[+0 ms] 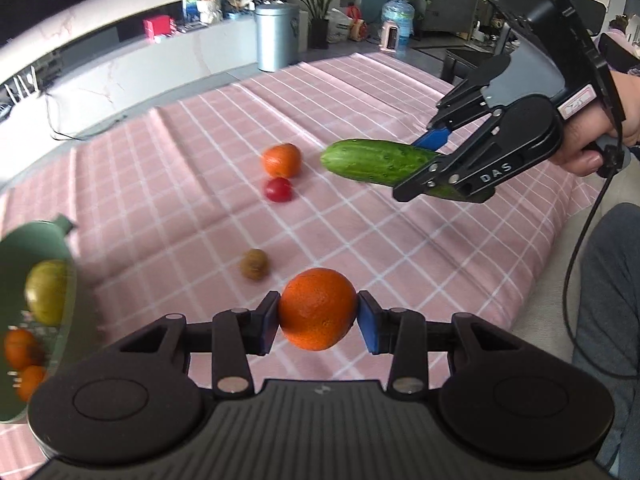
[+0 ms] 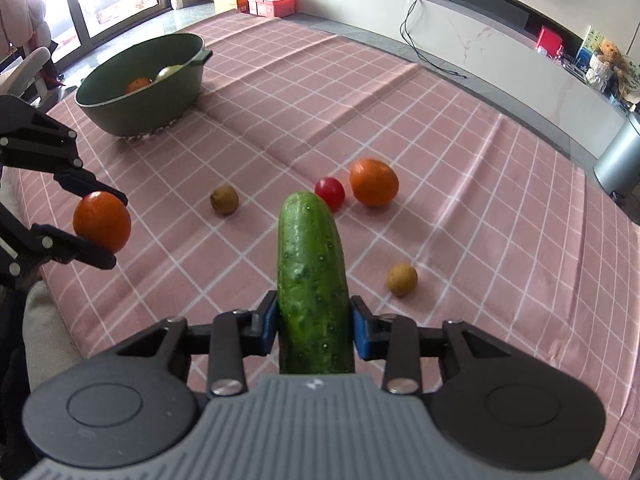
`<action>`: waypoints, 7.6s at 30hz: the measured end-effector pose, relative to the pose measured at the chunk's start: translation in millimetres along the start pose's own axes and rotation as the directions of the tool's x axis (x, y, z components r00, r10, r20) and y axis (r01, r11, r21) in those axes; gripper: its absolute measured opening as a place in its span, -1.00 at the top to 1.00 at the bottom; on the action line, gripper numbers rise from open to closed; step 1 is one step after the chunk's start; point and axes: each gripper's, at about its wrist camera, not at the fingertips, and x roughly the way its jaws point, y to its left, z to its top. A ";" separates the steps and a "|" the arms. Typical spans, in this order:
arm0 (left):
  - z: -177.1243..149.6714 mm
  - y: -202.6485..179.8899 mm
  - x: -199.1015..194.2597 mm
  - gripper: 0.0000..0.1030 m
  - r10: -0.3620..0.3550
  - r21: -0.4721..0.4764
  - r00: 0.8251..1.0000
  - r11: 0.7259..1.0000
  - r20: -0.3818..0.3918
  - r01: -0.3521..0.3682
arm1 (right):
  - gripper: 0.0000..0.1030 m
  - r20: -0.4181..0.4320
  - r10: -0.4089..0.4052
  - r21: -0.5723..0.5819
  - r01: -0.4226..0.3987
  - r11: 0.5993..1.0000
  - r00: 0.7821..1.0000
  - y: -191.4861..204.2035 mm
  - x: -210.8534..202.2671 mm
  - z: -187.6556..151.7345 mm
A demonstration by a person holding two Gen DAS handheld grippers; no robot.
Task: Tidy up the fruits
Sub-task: 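Carry the cucumber and orange over the colander and lower them in, then open both tools to release the cucumber and orange into the colander, then withdraw both tools from the colander toward the remaining fruits, then grasp a small brown kiwi with the right tool, then grasp the red tomato with the left tool while the right tool holds the kiwi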
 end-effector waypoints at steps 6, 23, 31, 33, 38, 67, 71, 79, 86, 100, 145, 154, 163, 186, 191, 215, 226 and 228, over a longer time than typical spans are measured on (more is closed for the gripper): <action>-10.4 41.9 -42.9 0.10 0.067 -0.030 0.998 0.997 0.021 -0.066 | 0.35 0.029 0.020 -0.069 -0.018 0.997 0.999 43.4 -7.3 52.1; -16.1 171.0 -77.1 0.10 0.289 -0.080 0.955 0.953 -0.062 -0.293 | 0.35 0.036 0.124 -0.055 -0.122 0.991 0.992 155.5 50.8 233.1; -25.4 210.4 -65.6 0.10 0.299 -0.115 0.949 0.944 -0.097 -0.309 | 0.35 0.009 0.124 0.062 -0.125 0.990 0.992 181.3 97.1 273.8; -28.9 215.4 -60.0 0.10 0.294 -0.110 0.950 0.946 -0.109 -0.306 | 0.35 0.002 0.132 0.105 -0.132 0.986 0.991 181.7 105.9 275.7; -38.2 218.6 -45.7 0.10 0.283 -0.096 0.948 0.950 -0.146 -0.298 | 0.35 -0.034 0.137 0.155 -0.130 0.979 0.990 191.4 133.6 273.8; -51.7 223.9 -47.2 -0.18 0.246 -0.161 0.958 0.950 -0.144 -0.268 | 0.24 -0.086 0.065 0.057 -0.061 0.997 0.994 211.9 156.5 275.6; -45.1 220.4 -56.4 -0.18 0.251 -0.175 0.960 0.947 -0.126 -0.271 | 0.24 -0.062 0.068 0.059 -0.065 0.996 0.996 208.4 141.1 279.5; -24.8 199.3 -75.6 -0.18 0.290 -0.138 0.951 0.943 -0.105 -0.302 | 0.24 -0.018 0.071 0.071 -0.070 0.995 0.997 194.9 102.7 272.4; -0.5 172.3 -100.6 -0.18 0.303 -0.132 0.951 0.942 -0.057 -0.308 | 0.24 0.040 0.063 0.097 -0.066 0.993 0.997 169.1 56.9 261.0; 4.9 93.9 -112.4 -0.20 0.383 -0.172 0.924 0.909 -0.020 -0.380 | 0.24 0.117 -0.006 0.145 -0.011 0.989 0.993 87.5 -36.4 172.2; 2.6 6.5 69.7 -0.32 0.190 -0.226 0.982 0.957 0.018 -0.181 | 0.23 0.057 -0.178 0.334 0.149 0.931 0.982 -54.2 44.6 -36.2; 38.4 5.0 89.2 -0.32 0.186 -0.146 0.982 0.973 0.035 -0.179 | 0.23 0.075 -0.153 0.330 0.120 0.936 0.985 -71.0 63.6 -26.9; 64.0 4.8 121.0 -0.32 0.169 -0.112 0.985 0.980 0.030 -0.164 | 0.61 0.092 -0.144 0.297 0.111 0.948 0.985 -78.5 74.7 -26.0; 72.6 9.2 161.9 -0.38 0.151 -0.012 0.988 0.988 -0.016 -0.151 | 0.61 0.157 -0.067 0.334 0.011 0.942 0.985 -94.2 72.6 -39.0; 71.3 13.6 163.4 -0.29 0.125 -0.001 0.992 0.992 -0.023 -0.125 | 0.61 0.160 -0.063 0.336 0.005 0.942 0.985 -94.8 72.1 -39.1; 75.5 21.9 164.2 0.08 0.066 0.038 0.998 0.997 -0.025 -0.065 | 0.61 0.158 -0.061 0.334 0.004 0.943 0.986 -95.5 71.9 -39.3; 76.3 21.6 166.8 0.26 0.040 0.039 0.999 0.998 -0.019 -0.039 | 0.61 0.154 -0.057 0.338 0.001 0.941 0.986 -96.3 72.7 -38.3; 76.4 21.6 166.1 0.27 0.037 0.036 0.999 0.999 -0.016 -0.036 | 0.61 0.153 -0.057 0.339 0.002 0.941 0.987 -96.1 72.6 -37.9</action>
